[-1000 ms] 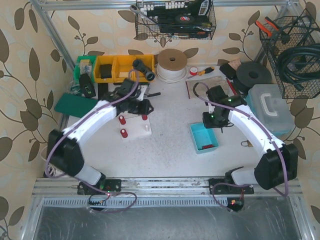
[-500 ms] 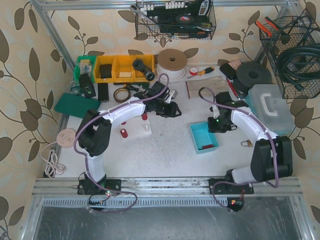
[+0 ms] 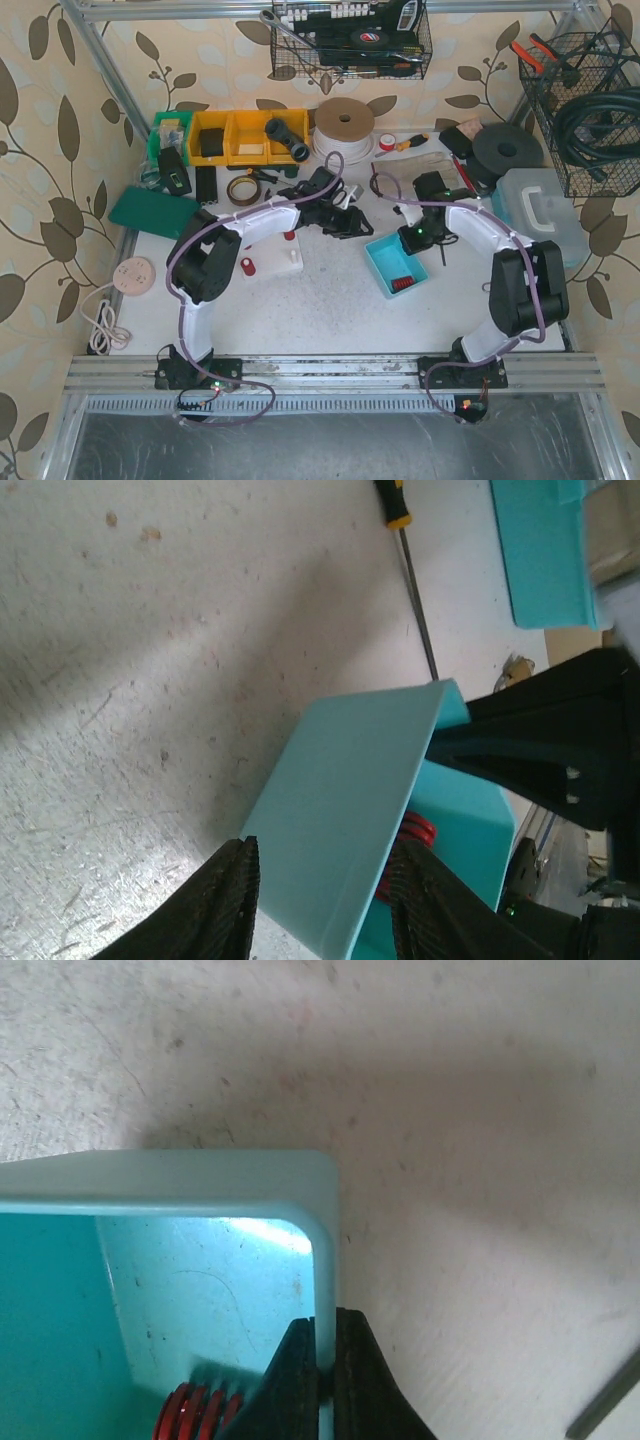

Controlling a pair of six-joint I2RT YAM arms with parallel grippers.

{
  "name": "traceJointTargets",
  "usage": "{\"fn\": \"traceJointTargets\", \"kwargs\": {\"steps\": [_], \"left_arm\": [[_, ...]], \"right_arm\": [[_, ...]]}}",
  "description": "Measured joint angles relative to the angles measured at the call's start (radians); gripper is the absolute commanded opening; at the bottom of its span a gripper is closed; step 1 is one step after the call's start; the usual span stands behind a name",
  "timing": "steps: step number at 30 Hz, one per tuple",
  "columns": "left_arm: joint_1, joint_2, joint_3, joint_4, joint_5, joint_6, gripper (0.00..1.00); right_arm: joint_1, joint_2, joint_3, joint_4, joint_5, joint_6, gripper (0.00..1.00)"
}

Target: Install the large spring

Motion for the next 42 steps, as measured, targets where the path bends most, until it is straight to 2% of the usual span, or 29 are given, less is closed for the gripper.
{"fn": "traceJointTargets", "kwargs": {"steps": [6, 8, 10, 14, 17, 20, 24, 29, 33, 36, 42], "left_arm": [[0.000, 0.000, -0.089, 0.048, 0.057, -0.034, 0.38], [-0.004, 0.000, -0.116, 0.061, 0.068, -0.042, 0.38], [-0.006, 0.000, -0.144, 0.065, 0.083, -0.045, 0.37], [-0.007, 0.000, -0.167, 0.063, 0.102, -0.042, 0.37], [-0.006, 0.000, -0.167, 0.051, 0.102, -0.028, 0.37], [-0.006, -0.002, -0.167, 0.044, 0.106, -0.018, 0.35], [-0.006, -0.015, -0.176, 0.045, 0.106, -0.018, 0.32], [-0.006, -0.051, -0.199, 0.045, 0.106, -0.021, 0.30], [-0.006, -0.077, -0.215, 0.053, 0.106, -0.023, 0.30], [-0.006, -0.087, -0.232, 0.054, 0.106, -0.022, 0.30], [-0.006, -0.090, -0.266, 0.059, 0.110, -0.022, 0.31]], "right_arm": [[0.080, 0.055, 0.043, 0.022, 0.024, -0.132, 0.00], [0.114, 0.069, 0.048, 0.029, 0.038, -0.164, 0.10], [0.134, 0.078, 0.051, 0.033, 0.053, -0.181, 0.24], [0.136, 0.113, 0.102, 0.014, 0.118, -0.183, 0.44], [0.135, 0.114, 0.171, -0.027, 0.160, -0.121, 0.51], [0.135, 0.069, 0.217, -0.072, 0.170, -0.001, 0.51], [0.144, -0.042, 0.250, -0.168, 0.154, 0.248, 0.51], [0.230, -0.200, 0.238, -0.259, 0.163, 0.700, 0.49], [0.303, -0.285, 0.145, -0.270, 0.181, 1.029, 0.49], [0.356, -0.217, 0.135, -0.298, 0.210, 1.201, 0.48], [0.416, 0.026, 0.233, -0.371, 0.285, 1.380, 0.49]]}}
